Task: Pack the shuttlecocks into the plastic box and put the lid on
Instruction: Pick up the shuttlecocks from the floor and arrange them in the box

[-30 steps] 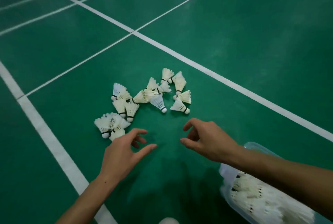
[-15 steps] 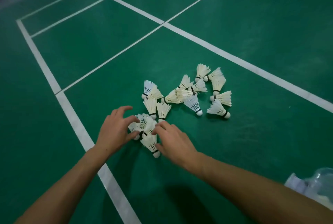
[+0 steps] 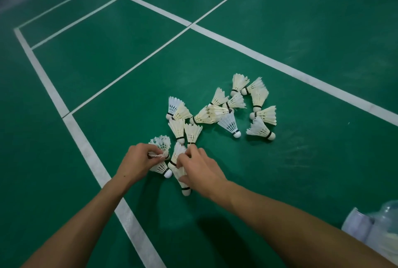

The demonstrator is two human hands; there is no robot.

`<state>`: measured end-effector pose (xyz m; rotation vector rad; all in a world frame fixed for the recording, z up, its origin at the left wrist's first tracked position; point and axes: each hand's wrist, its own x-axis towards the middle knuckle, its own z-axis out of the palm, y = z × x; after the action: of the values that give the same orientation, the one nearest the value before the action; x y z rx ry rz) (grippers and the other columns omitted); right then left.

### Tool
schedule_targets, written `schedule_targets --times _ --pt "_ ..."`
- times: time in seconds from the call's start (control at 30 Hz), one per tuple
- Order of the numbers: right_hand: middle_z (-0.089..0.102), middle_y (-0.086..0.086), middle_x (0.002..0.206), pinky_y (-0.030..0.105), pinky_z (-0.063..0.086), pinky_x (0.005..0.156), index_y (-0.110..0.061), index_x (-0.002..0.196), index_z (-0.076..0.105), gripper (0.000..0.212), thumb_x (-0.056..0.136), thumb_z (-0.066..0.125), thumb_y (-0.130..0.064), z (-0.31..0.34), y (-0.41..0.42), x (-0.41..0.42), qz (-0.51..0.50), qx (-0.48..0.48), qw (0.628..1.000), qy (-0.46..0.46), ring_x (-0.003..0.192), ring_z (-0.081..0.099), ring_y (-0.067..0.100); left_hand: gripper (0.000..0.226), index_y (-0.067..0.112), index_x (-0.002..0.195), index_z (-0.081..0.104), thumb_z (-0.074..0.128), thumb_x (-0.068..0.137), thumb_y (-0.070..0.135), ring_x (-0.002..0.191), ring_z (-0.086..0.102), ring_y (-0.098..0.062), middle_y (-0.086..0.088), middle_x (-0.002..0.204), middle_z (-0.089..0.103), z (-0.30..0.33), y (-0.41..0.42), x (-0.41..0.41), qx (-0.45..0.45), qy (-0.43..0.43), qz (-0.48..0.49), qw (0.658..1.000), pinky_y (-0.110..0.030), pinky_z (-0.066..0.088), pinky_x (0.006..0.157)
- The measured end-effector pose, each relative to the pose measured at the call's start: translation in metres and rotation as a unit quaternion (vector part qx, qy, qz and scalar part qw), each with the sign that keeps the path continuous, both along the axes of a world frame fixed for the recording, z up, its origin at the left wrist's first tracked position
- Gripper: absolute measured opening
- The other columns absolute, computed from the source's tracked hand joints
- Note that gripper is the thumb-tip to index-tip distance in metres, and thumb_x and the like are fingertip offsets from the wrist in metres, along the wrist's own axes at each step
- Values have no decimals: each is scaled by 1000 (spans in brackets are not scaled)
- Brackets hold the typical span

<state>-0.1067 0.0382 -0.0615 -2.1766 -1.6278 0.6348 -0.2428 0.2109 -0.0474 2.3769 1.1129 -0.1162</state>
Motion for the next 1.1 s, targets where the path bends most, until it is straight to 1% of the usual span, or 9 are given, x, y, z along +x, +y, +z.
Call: schedule_targets --times 0.13,0.2,0.33,0.43,0.57,0.67,0.73,0.9,1.1 --pt "68 -4 104 38 50 76 -24 100 62 21 95 74 -41 21 -28 17 -20 -44 995 82 95 59 21 10 26 94 81 85 85 28 78 66 -2 3 96 78 31 -15 -6 33 -61 7 998 -23 52 72" --pt "71 -3 98 38 52 75 -24 96 62 23 92 77 -41 35 -55 30 -31 -65 991 111 91 65 22 12 35 90 75 85 84 30 78 63 9 10 92 75 55 -30 -5 37 -98 -9 994 -13 47 69" --pt "76 -6 92 41 57 80 -27 96 64 23 86 83 -33 71 -128 58 -81 -61 984 146 87 69 15 18 43 90 74 84 80 32 87 66 14 30 92 74 99 -76 12 16 -173 -74 982 1 45 74" --pt "74 -10 85 40 57 80 -26 105 63 30 83 84 -26 108 -193 78 -124 -43 980 149 80 67 7 18 48 93 71 77 79 38 90 68 8 29 94 74 124 -126 35 -6 -216 -151 965 -5 47 78" --pt "73 -10 89 32 59 78 -27 117 62 35 88 82 -26 159 -292 94 -191 -13 972 138 82 69 6 13 42 94 74 83 86 37 88 70 2 25 100 73 137 -195 62 -45 -255 -235 937 -16 51 76" --pt "72 -8 89 33 61 75 -30 116 66 30 90 81 -26 180 -367 102 -257 16 956 137 78 72 8 16 33 96 77 77 87 46 90 70 4 26 101 73 138 -245 86 -81 -270 -292 914 -12 50 78" --pt "72 -5 88 37 62 72 -30 111 70 25 90 81 -22 186 -411 103 -314 41 934 165 74 74 13 11 35 95 76 84 87 34 91 70 4 24 100 74 136 -274 101 -89 -268 -326 902 -11 49 79" --pt "73 -4 87 43 65 70 -28 102 75 21 88 83 -15 172 -484 88 -433 80 880 177 70 76 17 29 40 94 77 87 81 17 90 71 -1 22 97 73 132 -336 114 -122 -244 -379 884 -16 52 79" --pt "72 -11 85 22 56 64 -35 101 73 28 86 83 -14 153 -520 63 -476 77 868 116 65 74 9 35 40 99 78 89 80 13 92 71 -2 22 98 73 118 -369 123 -124 -225 -406 877 -33 57 81"
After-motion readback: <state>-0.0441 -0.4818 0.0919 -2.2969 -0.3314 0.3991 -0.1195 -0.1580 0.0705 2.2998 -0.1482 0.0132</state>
